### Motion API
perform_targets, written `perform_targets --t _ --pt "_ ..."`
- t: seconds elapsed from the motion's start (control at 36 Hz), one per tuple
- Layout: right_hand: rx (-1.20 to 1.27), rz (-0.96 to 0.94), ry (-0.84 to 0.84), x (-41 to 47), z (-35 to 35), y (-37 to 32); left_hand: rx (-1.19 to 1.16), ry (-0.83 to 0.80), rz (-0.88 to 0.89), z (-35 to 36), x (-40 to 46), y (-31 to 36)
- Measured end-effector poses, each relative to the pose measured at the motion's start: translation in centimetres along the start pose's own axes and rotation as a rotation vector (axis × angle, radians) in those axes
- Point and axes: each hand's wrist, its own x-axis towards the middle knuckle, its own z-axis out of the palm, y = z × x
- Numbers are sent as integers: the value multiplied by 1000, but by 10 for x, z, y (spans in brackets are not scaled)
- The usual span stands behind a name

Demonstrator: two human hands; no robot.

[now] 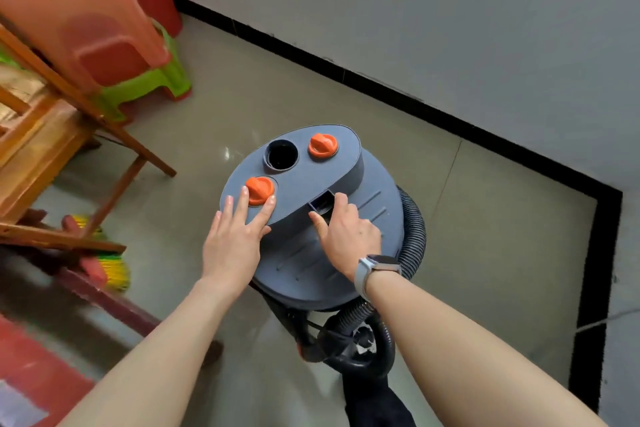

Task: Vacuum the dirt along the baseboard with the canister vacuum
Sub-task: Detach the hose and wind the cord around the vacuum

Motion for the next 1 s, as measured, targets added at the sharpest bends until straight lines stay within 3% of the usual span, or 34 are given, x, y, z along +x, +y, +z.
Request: perform_targets --t 0.47,1.0 --pt "85 -166 -111 225 -70 -73 -104 63 -269 -62 194 -35" --pt "71 -350 -208 407 -116 -255 -135 29 -407 -143 345 -197"
